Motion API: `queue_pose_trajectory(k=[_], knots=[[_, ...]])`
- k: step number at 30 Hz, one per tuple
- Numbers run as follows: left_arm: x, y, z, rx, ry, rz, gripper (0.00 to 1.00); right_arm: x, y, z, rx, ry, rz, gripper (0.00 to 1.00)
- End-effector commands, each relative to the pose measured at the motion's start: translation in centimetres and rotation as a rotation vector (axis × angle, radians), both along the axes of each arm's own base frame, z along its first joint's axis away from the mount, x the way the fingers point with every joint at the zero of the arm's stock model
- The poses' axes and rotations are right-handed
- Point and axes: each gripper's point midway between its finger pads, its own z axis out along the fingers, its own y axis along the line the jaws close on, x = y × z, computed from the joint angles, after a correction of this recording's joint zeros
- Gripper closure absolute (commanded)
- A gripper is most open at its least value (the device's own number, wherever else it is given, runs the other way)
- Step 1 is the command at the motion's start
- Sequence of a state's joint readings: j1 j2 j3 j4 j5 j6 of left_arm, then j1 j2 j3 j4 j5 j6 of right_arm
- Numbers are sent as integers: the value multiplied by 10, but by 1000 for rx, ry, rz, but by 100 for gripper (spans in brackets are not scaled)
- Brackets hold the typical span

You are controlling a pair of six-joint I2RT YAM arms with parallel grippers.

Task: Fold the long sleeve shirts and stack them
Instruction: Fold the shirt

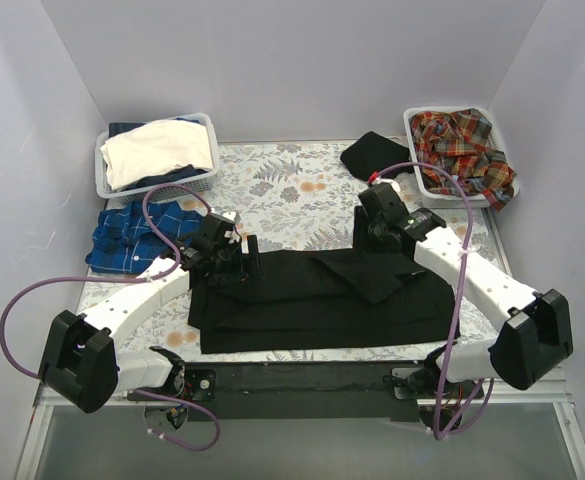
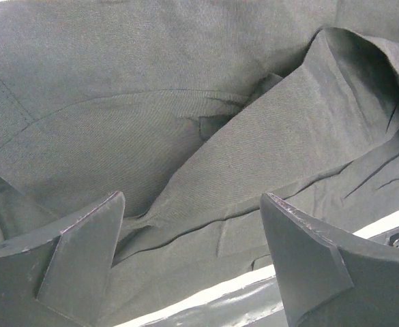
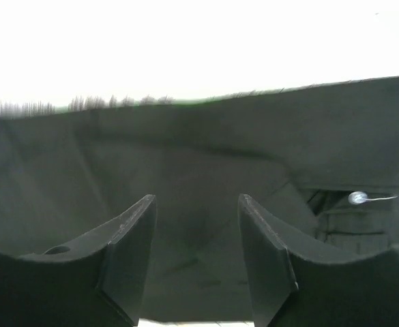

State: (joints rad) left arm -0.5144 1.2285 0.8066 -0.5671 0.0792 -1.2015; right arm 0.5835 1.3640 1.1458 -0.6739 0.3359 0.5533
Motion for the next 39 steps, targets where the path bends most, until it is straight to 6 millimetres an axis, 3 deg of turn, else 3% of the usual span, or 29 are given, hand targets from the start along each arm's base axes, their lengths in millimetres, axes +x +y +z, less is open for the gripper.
queue_pose_trajectory(k=[1,9,18,26,28,29,30,33,38,39], knots=[[-1,-4,8,-36,-21,5,19,-51,11,-18,-16,80,278,40],[-5,-6,-8,-65,34,71,19,-99,11,-39,-65,188,409,41],[-5,19,-45,63,131,266,20,-106,-1,-74,-202,286,390,42],[-19,38,-76,175,233,350,20,-97,-21,-95,-365,346,307,47],[-25,42,-82,196,255,356,20,-96,-26,-95,-393,355,284,53],[-26,44,-83,203,259,361,20,-91,-27,-92,-414,341,263,57],[-28,46,-86,211,264,363,20,-91,-31,-89,-433,342,246,69],[-32,48,-91,227,286,370,20,-78,-41,-74,-495,299,189,90],[-38,50,-94,230,301,370,20,-42,-61,-50,-588,214,104,91],[-38,51,-94,229,297,371,20,-29,-58,-40,-580,181,85,86]])
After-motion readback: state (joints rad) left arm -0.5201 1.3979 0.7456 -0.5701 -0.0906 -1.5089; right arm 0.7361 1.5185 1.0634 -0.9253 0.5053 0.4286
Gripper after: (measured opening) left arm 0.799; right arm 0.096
